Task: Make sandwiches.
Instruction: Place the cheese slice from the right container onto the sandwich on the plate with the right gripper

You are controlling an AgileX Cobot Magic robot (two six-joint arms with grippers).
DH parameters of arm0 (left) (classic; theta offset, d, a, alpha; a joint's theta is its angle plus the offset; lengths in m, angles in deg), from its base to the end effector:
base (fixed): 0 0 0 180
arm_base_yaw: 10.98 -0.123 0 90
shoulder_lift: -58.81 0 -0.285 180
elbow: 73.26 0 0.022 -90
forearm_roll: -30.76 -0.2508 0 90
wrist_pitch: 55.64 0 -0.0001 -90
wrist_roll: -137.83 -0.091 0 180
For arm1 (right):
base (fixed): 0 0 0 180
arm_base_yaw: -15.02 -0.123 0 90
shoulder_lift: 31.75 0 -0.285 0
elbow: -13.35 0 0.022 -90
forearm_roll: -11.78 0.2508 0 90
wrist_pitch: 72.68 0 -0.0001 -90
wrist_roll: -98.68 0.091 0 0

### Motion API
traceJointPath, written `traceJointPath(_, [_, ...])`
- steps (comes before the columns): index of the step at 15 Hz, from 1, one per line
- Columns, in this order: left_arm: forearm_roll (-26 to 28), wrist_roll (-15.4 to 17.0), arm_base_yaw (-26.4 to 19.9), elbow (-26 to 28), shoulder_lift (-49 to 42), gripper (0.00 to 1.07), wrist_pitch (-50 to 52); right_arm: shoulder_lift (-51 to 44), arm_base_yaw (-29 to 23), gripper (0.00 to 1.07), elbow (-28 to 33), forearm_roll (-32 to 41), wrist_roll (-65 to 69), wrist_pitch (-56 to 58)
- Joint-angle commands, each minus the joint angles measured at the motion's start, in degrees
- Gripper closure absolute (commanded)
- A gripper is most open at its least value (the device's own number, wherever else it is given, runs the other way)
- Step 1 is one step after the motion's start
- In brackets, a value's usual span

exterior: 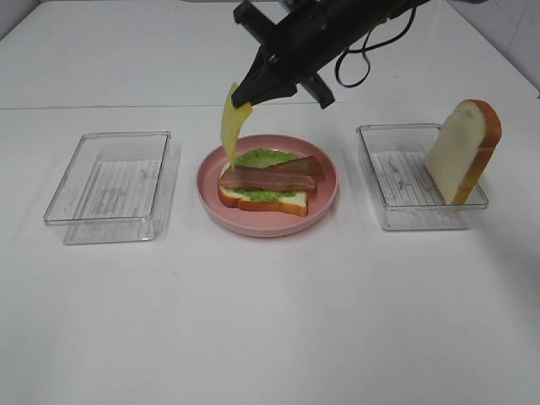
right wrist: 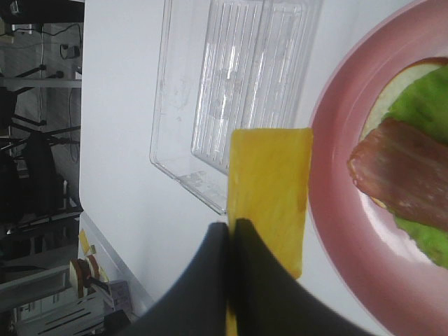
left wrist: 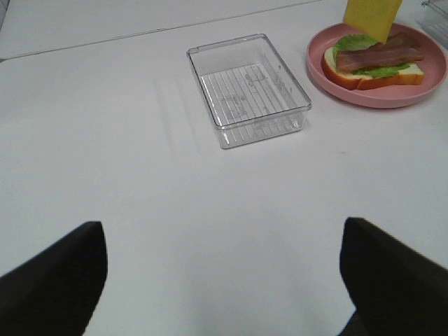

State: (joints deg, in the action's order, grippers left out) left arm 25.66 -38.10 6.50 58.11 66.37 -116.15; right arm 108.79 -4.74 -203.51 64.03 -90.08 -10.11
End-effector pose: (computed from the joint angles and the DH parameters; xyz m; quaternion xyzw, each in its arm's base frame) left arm -0.0029 0.0083 0.2776 0.0976 0.8448 -0.0543 0.5233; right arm 0.4470 0.2285 0.2082 -0.0697 0.9020 0.4207 0.0675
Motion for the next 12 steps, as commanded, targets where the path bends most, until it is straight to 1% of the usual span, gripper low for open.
traceJointPath(1, [-0.1, 0.1, 0.0, -0.1, 0.1, 0.21, 0.5, 3.6, -0.7, 1.07, 0.6, 1.3, -0.2, -1.4])
traceJointPath(6, [-0.1, 0.1, 0.0, -0.1, 0.1, 0.21, 0.5, 3.2, -0.1, 1.07, 0.3, -14.2, 7.5, -2.4])
traceJointPath(8, [-0.1, 0.1, 0.0, -0.1, 0.1, 0.21, 0.5, 3.2, -0.1, 1.07, 0.3, -16.4, 9.2, -2.4])
traceJointPath(9, [-0.1, 0.1, 0.0, -0.1, 0.1, 0.21, 0.5, 3.2, -0.1, 0.95, 0.3, -17.9, 10.1, -2.5])
traceJointPath(11, [-0.1, 0.1, 0.0, -0.1, 0.1, 0.21, 0.5, 3.2, -0.1, 0.59, 0.3, -19.4, 10.1, -2.6])
traceJointPath(12, [-0.1, 0.1, 0.0, -0.1, 0.1, 0.21, 0.5, 3.0, -0.1, 0.45, 0.3, -19.9, 10.1, -2.6])
